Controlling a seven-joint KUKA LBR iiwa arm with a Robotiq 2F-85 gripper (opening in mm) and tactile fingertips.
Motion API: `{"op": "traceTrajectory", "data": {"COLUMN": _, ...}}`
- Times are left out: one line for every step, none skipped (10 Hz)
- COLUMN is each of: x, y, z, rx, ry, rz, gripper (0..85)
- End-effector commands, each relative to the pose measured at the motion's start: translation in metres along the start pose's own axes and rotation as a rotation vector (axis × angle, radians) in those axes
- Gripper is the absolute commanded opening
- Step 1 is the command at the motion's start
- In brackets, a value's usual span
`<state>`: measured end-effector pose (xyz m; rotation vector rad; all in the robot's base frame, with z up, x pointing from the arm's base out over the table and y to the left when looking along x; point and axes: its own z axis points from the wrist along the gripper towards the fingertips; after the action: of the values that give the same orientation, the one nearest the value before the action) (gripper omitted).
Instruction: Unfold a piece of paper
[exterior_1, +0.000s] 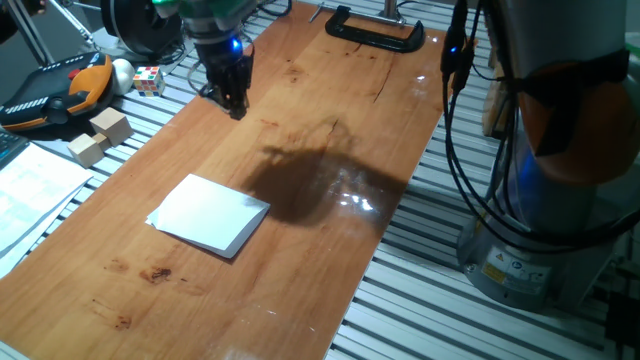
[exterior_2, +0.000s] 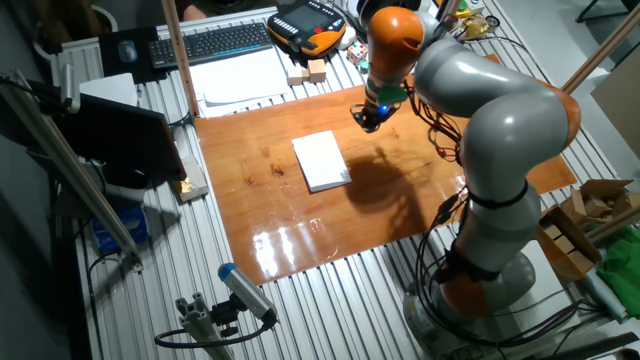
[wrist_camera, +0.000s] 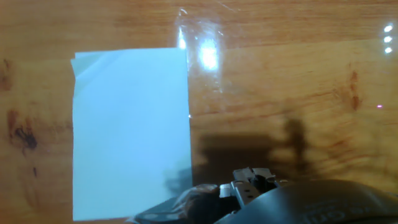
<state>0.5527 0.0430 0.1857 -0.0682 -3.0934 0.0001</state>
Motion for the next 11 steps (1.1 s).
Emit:
{"op": "traceTrajectory", "data": {"x": -0.004, "y": 0.002, "z": 0.006, "rx": -0.005, "ry": 0.0, "rz": 0.007, "gripper": 2.0}}
{"op": "traceTrajectory", "data": {"x": -0.006, "y": 0.007, "z": 0.014, "rx": -0.006, "ry": -0.014, "rz": 0.015, "gripper": 2.0}}
{"op": "traceTrajectory", "data": {"x": -0.006, "y": 0.012, "z": 0.021, "rx": -0.002, "ry": -0.028, "rz": 0.02, "gripper": 2.0}}
{"op": "traceTrajectory", "data": {"x": -0.005, "y": 0.017, "z": 0.025, "rx": -0.011, "ry": -0.029, "rz": 0.018, "gripper": 2.0}}
{"op": "traceTrajectory", "data": {"x": -0.004, "y": 0.024, "z": 0.028, "rx": -0.014, "ry": -0.03, "rz": 0.022, "gripper": 2.0}}
{"op": "traceTrajectory", "data": {"x": -0.005, "y": 0.027, "z": 0.033, "rx": -0.025, "ry": -0.029, "rz": 0.022, "gripper": 2.0}}
{"op": "traceTrajectory", "data": {"x": -0.005, "y": 0.03, "z": 0.041, "rx": -0.036, "ry": -0.034, "rz": 0.014, "gripper": 2.0}}
{"op": "traceTrajectory", "data": {"x": -0.004, "y": 0.034, "z": 0.048, "rx": -0.037, "ry": -0.044, "rz": 0.016, "gripper": 2.0}}
{"op": "traceTrajectory", "data": {"x": -0.002, "y": 0.037, "z": 0.053, "rx": -0.041, "ry": -0.047, "rz": 0.016, "gripper": 2.0}}
{"op": "traceTrajectory", "data": {"x": -0.001, "y": 0.038, "z": 0.053, "rx": -0.05, "ry": -0.044, "rz": 0.015, "gripper": 2.0}}
{"op": "traceTrajectory", "data": {"x": -0.001, "y": 0.039, "z": 0.052, "rx": -0.056, "ry": -0.034, "rz": 0.012, "gripper": 2.0}}
